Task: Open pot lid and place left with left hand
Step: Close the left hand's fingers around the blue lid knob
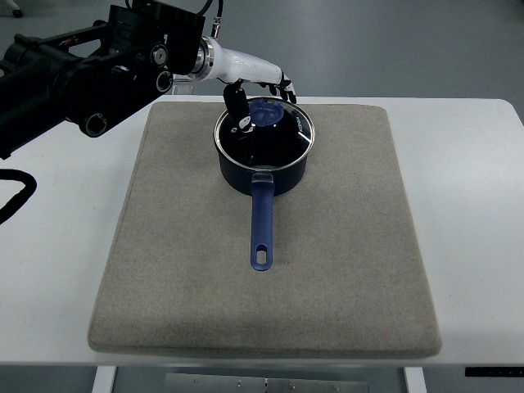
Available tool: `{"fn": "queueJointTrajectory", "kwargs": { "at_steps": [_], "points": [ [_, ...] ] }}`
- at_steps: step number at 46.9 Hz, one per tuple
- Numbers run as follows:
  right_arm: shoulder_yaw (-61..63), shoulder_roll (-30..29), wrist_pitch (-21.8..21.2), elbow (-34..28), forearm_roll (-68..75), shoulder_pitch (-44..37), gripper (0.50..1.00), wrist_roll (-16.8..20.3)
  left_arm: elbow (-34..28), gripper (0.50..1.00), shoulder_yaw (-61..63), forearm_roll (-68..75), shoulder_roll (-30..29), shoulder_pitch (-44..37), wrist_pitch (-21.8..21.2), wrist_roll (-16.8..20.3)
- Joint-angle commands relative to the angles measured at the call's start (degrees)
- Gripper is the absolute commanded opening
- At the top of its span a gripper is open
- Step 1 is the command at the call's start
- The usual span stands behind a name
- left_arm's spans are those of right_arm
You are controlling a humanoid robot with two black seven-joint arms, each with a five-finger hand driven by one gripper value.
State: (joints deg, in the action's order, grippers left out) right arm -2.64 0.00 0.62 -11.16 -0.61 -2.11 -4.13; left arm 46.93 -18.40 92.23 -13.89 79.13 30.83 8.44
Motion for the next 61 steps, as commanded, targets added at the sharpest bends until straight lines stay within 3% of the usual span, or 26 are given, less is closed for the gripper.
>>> {"fn": "queueJointTrajectory", "kwargs": {
  "at_steps": [1,36,43,54,61],
  "points": [
    [0.0,0.0,0.0,0.0,0.0,0.0,0.917,0.0,-0.1,0.853,0.0,0.3,0.0,0.0,0.0,0.0],
    [0.0,0.0,0.0,0.0,0.0,0.0,0.917,0.0,-0.1,0.784,0.1,1.1,0.0,-0.7,0.0,0.0],
    [0.0,0.0,0.0,0.0,0.0,0.0,0.917,0.0,-0.1,0.711,0.1,1.3,0.1,-0.9,0.0,0.0],
    [0.0,0.0,0.0,0.0,0.0,0.0,0.917,0.0,-0.1,0.662,0.1,1.3,0.1,-0.9,-0.1,0.0],
    [0.0,0.0,0.0,0.0,0.0,0.0,0.917,0.0,-0.1,0.549,0.0,1.7,0.1,-1.0,-0.1,-0.1]
  ]
}}
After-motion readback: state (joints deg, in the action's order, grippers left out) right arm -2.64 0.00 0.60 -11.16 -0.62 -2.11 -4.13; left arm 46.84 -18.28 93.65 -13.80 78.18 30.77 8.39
